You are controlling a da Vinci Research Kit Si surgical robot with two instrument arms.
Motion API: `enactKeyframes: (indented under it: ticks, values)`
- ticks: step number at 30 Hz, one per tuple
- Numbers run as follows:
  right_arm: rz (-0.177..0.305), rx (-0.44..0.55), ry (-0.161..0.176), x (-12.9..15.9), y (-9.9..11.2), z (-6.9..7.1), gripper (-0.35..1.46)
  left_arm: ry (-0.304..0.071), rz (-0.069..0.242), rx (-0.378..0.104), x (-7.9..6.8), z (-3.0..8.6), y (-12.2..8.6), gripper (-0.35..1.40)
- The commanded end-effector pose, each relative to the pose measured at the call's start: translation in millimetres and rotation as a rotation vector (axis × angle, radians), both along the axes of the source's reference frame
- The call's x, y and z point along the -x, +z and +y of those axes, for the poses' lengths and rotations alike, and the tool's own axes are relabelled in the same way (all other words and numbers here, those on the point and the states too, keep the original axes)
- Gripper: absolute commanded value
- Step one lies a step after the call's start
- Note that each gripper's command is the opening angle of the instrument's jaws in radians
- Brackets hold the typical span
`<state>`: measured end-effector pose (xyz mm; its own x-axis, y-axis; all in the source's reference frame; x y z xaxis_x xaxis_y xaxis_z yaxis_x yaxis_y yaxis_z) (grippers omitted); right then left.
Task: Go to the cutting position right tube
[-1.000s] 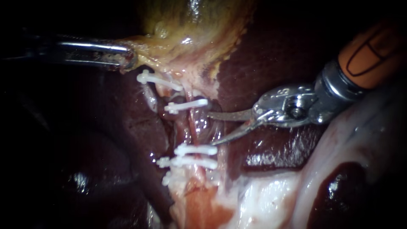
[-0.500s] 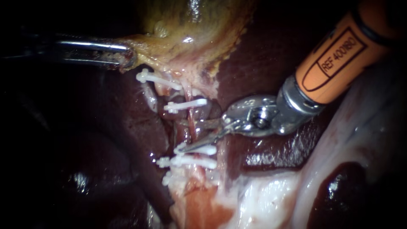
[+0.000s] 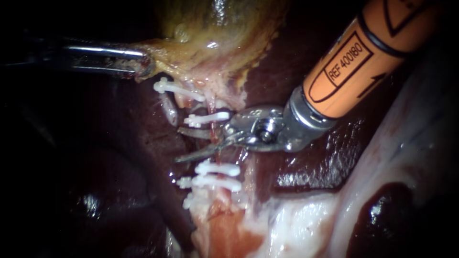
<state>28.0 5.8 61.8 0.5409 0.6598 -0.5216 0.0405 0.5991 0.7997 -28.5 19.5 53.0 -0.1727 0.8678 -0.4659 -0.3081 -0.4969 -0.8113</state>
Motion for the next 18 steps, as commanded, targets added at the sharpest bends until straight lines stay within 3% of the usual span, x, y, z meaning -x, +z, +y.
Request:
enactKeyframes:
  ticks: [1,6,13,18]
  values:
    - [0.0,0.0,0.0,0.0,-0.1,0.0,1.44,0.0,0.0,0.0,0.0,0.0,0.0,-0.35]
    - [0.017,-0.006,0.004,-0.2,-0.8,-0.4,1.44,0.0,0.0,0.0,0.0,0.0,0.0,-0.35]
    - [0.081,-0.05,-0.019,-1.2,-3.2,-1.7,1.44,0.0,0.0,0.0,0.0,0.0,0.0,-0.35]
    - [0.129,-0.077,-0.019,-1.8,-5.2,-1.9,1.44,0.0,0.0,0.0,0.0,0.0,0.1,-0.35]
